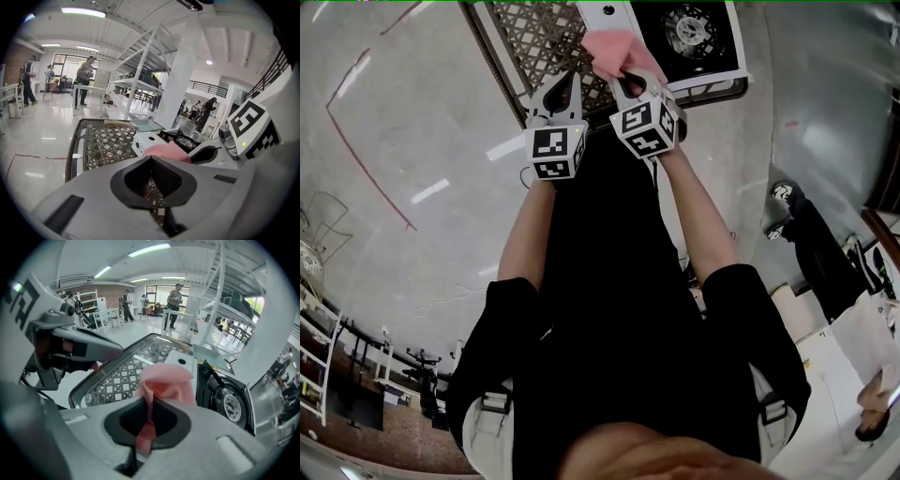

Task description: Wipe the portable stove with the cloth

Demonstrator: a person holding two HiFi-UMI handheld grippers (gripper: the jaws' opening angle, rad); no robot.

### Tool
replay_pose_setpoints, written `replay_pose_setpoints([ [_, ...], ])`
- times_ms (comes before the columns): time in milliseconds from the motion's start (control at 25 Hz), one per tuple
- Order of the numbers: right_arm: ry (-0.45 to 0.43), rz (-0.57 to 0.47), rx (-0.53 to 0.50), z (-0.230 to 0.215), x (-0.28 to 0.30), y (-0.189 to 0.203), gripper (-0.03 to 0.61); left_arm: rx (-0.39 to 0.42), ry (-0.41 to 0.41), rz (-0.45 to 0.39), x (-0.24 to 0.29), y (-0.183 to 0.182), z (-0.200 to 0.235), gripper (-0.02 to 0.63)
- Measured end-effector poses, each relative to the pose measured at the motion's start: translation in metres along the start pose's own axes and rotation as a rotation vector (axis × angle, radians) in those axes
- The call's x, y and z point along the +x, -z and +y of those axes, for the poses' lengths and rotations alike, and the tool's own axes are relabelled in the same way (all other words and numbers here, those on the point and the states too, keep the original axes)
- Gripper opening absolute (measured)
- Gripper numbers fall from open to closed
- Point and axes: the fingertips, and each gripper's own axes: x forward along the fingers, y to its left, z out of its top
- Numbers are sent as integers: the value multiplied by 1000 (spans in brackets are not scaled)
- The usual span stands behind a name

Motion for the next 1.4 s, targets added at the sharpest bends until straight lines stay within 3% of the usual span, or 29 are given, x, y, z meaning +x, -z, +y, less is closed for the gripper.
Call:
replay_pose_setpoints([
  [440, 28, -12, 61, 11, -11, 16, 9, 19, 40, 16, -5, 6, -9, -2],
  [800, 24, -83, 184, 21, -20, 24, 9, 46, 58, 41, -3, 8, -19, -2],
  [1080, 28, -222, 267, 25, -27, 30, 9, 91, 48, 70, 3, 7, -26, -2],
  [1400, -109, -406, 420, 24, -37, 37, 9, 119, 32, 97, 4, 13, -46, -2],
])
